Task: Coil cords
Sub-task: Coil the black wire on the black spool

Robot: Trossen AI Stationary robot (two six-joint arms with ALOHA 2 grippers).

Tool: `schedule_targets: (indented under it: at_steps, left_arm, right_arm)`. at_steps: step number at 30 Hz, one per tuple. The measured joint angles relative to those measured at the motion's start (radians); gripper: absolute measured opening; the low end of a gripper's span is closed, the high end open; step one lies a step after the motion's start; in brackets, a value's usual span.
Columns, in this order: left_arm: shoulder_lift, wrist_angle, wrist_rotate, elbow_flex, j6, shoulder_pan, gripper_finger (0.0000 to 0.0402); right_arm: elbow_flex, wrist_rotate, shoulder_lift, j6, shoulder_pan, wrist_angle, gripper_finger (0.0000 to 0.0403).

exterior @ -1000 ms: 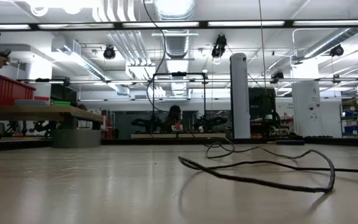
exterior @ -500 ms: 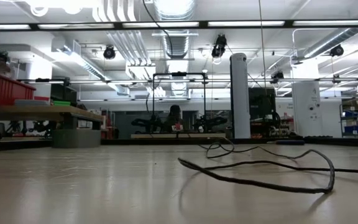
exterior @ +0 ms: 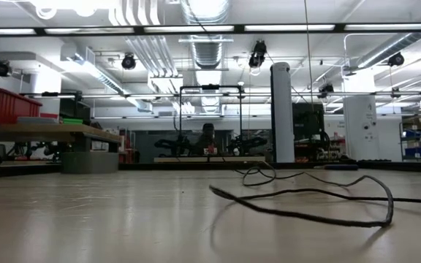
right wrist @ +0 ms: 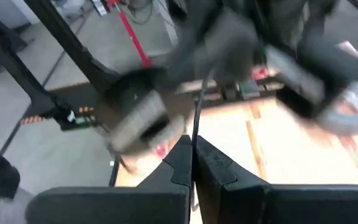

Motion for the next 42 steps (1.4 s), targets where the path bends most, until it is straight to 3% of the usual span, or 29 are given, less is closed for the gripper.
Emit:
schedule_targets:
  at_steps: [4, 8, 12, 17, 20, 26, 32, 42]
  left_arm:
    - [-0.034, 0.282, -0.003, 0.01, -0.104, 0.006, 0.0]
    - [-0.072, 0.451, -0.138, 0.03, -0.151, 0.036, 0.0]
    - [-0.103, 0.397, -0.267, 0.023, -0.128, 0.102, 0.0]
    - [-0.139, 0.217, -0.269, -0.02, -0.098, 0.194, 0.0]
    - [-0.148, 0.198, -0.271, -0.051, -0.095, 0.209, 0.0]
    - [-0.159, 0.205, -0.285, -0.075, -0.094, 0.212, 0.0]
    - [-0.159, 0.067, -0.284, -0.085, -0.067, 0.217, 0.0]
    - [-0.126, -0.005, -0.017, -0.086, -0.148, 0.18, 0.0]
  right_arm:
    - [0.0, 0.015, -0.002, 0.014, 0.009, -0.091, 0.0]
    - [0.0, 0.0, -0.002, -0.009, 0.024, -0.095, 0.0]
    - [0.0, 0.001, -0.003, -0.047, 0.029, -0.09, 0.0]
    - [0.0, 0.111, -0.027, -0.096, 0.049, -0.073, 0.0]
    - [0.0, 0.188, -0.046, -0.114, 0.065, -0.085, 0.0]
    - [0.0, 0.236, -0.067, -0.134, 0.068, -0.067, 0.0]
    - [0.0, 0.248, -0.093, -0.163, 0.07, -0.063, 0.0]
    - [0.0, 0.296, -0.133, -0.226, 0.054, 0.014, 0.0]
